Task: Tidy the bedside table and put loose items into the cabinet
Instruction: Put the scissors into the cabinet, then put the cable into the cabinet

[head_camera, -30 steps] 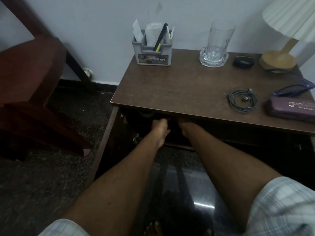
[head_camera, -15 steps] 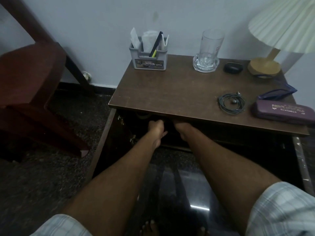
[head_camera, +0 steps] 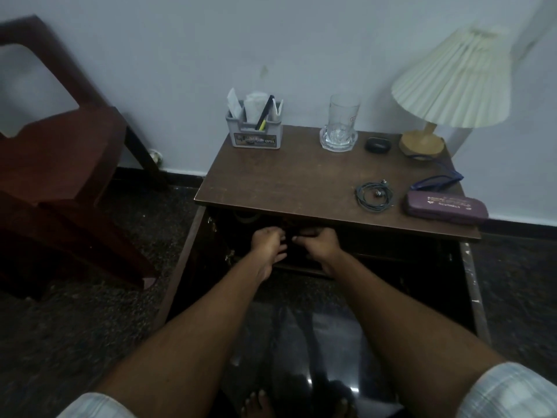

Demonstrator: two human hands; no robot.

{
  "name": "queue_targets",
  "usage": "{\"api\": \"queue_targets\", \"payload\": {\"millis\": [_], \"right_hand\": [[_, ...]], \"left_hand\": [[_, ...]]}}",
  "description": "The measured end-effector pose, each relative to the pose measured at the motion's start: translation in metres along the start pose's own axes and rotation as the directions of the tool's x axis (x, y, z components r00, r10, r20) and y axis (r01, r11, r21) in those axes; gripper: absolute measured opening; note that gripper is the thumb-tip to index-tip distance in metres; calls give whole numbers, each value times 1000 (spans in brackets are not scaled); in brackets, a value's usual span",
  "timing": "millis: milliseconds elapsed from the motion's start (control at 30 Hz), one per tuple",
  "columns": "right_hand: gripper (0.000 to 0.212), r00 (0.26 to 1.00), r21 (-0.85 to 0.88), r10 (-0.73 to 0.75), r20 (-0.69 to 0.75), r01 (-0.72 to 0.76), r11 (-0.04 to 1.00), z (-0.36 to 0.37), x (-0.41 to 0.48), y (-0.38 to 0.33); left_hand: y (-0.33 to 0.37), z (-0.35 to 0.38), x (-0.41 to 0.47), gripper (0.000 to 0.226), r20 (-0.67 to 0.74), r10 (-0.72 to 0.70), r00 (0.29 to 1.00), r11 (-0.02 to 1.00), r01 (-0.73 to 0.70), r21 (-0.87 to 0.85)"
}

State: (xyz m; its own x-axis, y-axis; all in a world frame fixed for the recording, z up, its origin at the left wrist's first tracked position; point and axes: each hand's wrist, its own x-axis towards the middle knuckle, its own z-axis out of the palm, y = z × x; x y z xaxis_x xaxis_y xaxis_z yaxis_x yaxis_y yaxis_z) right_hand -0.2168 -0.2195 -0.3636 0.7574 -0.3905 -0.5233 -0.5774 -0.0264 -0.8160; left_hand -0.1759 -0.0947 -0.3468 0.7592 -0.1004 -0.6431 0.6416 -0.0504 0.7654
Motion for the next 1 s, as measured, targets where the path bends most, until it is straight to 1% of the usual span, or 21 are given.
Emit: {"api": "queue_targets", "payload": {"millis": [133, 200, 333, 467, 633, 700, 800, 900, 1000], "right_hand": [[37, 999, 34, -41, 17, 40, 999, -16, -35, -12], [36, 999, 56, -47, 0, 47, 997, -23, -53, -19], [34, 999, 47, -46, 10, 46, 998, -37, -84, -29], [31, 996, 33, -88, 14, 88, 996, -51, -105, -36], [21, 977, -19, -214, -12, 214, 977, -73, -115, -37], [13, 963, -76, -254, -88, 248, 966, -85, -112, -36], [9, 913, -150, -307, -268, 276, 950, -103, -104, -36], [13, 844, -191, -314, -435, 254, 948, -121, -94, -39], [24, 798, -223, -304, -520, 217, 950, -133, -85, -42]], "left_hand": [[-7, -5, -27, 16, 26, 18, 999, 1000, -19, 17], [-10, -6, -41, 17, 37, 28, 999, 999, -29, 32], [-12, -8, -66, 16, 46, 73, 996, 995, -76, 68], [-11, -6, -87, 20, 57, 159, 986, 979, -165, 117], [-9, 10, -105, 22, 84, 283, 956, 938, -294, 186], [-7, 21, -108, 22, 97, 319, 943, 920, -333, 207], [-1, 40, -110, 23, 106, 369, 923, 887, -384, 256], [10, 63, -106, 22, 131, 421, 897, 850, -441, 288], [25, 87, -97, 17, 160, 471, 868, 799, -496, 340]]}}
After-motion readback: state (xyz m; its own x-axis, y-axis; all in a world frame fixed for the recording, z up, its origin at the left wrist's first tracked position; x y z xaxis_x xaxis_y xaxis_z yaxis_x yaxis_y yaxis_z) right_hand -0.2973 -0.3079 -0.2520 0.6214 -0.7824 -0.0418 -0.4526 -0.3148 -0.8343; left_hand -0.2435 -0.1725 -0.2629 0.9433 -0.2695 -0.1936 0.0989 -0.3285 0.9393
